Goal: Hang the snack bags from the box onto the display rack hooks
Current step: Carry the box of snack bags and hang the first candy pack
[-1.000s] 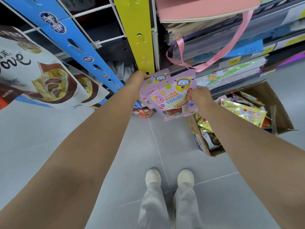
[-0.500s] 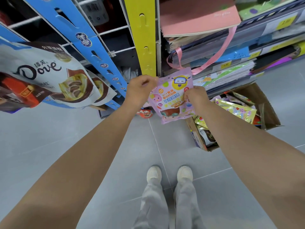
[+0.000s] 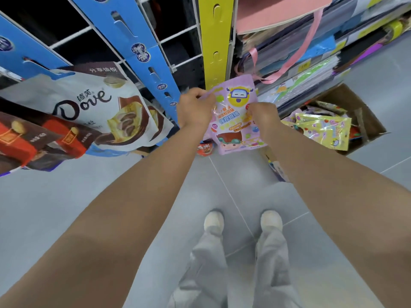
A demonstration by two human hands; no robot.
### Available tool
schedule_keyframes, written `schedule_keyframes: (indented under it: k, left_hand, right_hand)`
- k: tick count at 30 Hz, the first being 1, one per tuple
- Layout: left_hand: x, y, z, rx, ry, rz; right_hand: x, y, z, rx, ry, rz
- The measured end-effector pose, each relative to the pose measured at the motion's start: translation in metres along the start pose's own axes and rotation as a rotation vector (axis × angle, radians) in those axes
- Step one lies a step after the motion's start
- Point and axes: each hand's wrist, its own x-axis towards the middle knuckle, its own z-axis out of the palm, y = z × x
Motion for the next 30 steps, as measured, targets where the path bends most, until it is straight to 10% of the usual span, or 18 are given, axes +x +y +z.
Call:
schedule_keyframes:
  k: [30]
  left_hand:
    - [0.028,0.001,0.038,-0.037,0.256,0.074]
  right_hand:
    - [0.030,-0.009,0.018,0.154,0.001,-0.192]
